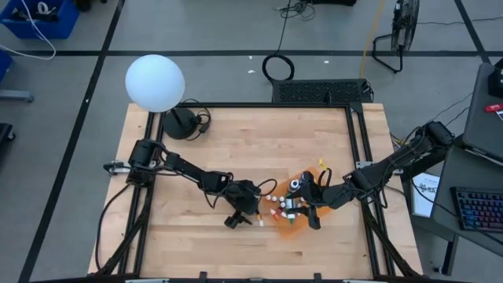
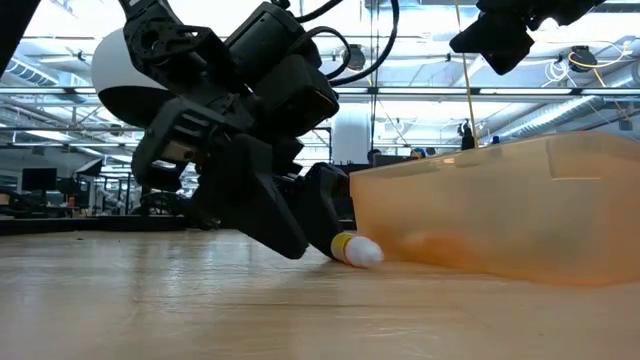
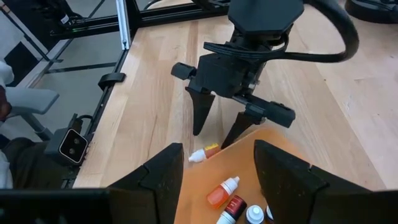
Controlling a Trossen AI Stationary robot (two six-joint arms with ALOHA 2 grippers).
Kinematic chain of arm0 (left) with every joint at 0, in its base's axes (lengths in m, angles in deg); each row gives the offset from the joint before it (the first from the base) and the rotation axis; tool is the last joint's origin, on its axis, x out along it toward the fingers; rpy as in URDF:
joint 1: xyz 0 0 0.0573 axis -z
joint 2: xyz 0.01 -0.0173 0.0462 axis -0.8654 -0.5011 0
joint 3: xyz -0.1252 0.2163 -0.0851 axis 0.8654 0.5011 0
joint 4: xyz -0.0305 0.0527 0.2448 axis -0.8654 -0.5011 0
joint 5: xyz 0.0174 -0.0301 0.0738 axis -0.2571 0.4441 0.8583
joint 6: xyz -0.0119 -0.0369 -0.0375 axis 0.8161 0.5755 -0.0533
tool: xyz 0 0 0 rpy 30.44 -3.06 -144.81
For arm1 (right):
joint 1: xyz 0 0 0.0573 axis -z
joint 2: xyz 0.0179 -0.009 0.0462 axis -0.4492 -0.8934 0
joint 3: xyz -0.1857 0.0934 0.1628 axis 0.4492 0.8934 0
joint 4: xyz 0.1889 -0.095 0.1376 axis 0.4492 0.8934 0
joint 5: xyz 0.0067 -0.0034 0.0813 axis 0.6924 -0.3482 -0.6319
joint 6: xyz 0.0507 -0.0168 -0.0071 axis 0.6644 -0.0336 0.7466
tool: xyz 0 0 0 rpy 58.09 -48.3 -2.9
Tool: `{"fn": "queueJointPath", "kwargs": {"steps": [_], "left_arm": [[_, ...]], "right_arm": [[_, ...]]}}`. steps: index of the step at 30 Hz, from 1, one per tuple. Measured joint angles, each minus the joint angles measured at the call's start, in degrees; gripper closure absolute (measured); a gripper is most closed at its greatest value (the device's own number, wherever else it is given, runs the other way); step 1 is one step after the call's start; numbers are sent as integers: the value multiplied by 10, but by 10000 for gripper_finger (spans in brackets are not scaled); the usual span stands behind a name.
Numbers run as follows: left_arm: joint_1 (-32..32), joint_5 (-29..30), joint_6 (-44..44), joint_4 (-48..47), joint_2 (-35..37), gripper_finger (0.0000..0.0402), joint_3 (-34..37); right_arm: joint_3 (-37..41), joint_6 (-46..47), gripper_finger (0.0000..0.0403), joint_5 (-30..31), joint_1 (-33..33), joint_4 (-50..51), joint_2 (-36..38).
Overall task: Pick & Place food coloring
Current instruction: Put the small yellow food coloring bottle into the orange bin
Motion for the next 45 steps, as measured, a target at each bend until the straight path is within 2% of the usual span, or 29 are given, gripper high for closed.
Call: {"fn": "queueJointPath", "kwargs": {"steps": [11, 15, 23, 27, 35, 40, 45], "left_arm": [[8, -77, -1, -13, 2, 167, 1], [11, -56, -2, -7, 2, 167, 1], [15, 48, 43, 40, 2, 167, 1], [24, 80, 32, 48, 1, 167, 2], [26, 80, 17, 63, 1, 167, 2], [26, 74, 67, 56, 1, 167, 2], [31, 63, 109, 90, 1, 167, 2]], "right_arm": [[0, 0, 216, 0, 0, 1, 0], [0, 0, 216, 0, 0, 2, 0], [0, 0, 216, 0, 0, 2, 0], [0, 0, 216, 0, 0, 2, 0], [0, -3, 216, 0, 0, 2, 0], [0, -2, 216, 0, 0, 2, 0], [0, -4, 217, 0, 0, 2, 0]]}}
